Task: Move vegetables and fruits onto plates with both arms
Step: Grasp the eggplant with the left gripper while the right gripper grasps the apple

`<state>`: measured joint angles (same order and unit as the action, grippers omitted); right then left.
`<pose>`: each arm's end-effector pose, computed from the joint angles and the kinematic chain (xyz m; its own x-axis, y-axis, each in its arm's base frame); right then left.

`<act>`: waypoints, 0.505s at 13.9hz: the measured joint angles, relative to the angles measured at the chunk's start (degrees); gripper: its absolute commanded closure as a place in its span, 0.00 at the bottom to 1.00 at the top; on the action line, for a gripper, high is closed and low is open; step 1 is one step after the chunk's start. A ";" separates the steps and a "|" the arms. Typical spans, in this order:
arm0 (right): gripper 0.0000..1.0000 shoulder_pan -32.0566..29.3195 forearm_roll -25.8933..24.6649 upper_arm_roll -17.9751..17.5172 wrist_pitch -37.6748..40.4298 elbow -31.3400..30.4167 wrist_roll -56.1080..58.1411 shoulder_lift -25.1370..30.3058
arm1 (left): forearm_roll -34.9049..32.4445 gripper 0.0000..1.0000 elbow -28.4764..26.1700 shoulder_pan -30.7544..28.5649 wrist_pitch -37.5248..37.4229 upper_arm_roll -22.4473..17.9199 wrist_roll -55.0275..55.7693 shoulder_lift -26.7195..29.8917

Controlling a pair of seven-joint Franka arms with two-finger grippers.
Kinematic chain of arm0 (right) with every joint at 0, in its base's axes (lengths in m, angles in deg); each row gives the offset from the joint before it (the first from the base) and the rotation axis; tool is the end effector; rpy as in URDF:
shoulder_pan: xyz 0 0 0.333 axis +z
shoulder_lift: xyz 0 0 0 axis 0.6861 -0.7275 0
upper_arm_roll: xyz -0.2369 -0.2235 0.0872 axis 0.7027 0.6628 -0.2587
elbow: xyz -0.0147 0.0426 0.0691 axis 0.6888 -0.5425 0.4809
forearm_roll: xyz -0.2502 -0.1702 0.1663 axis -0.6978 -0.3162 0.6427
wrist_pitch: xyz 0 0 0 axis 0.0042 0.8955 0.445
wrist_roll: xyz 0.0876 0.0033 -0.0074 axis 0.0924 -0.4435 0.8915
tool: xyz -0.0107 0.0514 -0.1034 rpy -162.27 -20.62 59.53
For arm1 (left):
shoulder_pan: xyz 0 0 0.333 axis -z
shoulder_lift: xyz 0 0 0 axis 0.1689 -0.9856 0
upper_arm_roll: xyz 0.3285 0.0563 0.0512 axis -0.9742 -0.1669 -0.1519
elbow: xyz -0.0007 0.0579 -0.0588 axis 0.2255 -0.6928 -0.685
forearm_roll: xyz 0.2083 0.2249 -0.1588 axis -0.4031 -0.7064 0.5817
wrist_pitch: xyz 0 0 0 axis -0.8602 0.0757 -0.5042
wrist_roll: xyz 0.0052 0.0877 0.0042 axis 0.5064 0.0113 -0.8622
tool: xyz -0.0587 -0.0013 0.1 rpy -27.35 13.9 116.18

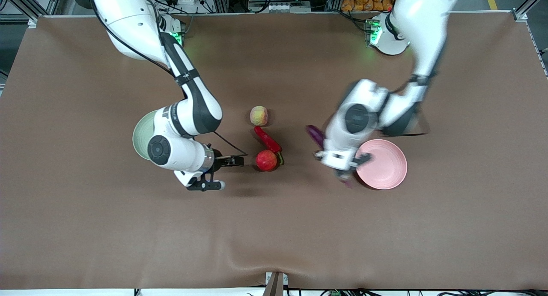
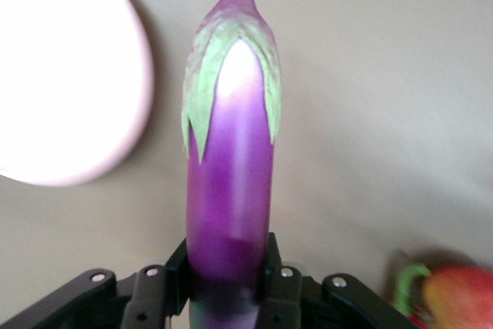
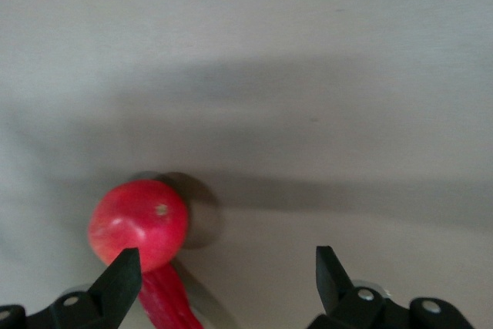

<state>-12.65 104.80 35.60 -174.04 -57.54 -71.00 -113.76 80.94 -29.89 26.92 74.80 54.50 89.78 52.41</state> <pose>0.6032 0.3202 0.2992 0.9916 0.0085 -0.1293 -0.0359 -0.9406 -0.3377 0.5732 -0.2803 0.3526 0.8836 0.4627 -0.0715 0.4614 -0.8865 -0.0351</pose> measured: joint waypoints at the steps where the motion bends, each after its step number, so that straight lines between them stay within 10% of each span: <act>1: 0.00 1.22 0.16 -0.19 -2.17 0.01 -0.19 -0.31 | -0.02 1.00 -0.38 -3.10 -1.07 -0.06 -2.86 0.96; 7: 0.00 10.08 0.19 -0.30 -12.31 0.00 -6.40 -4.40 | -1.08 1.00 -3.49 -16.69 -0.81 -0.18 -20.88 -1.06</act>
<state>-2.56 104.99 35.30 -186.35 -57.55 -77.41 -118.17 79.86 -33.39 10.24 73.99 54.31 68.90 51.35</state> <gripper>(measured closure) 0.000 0.648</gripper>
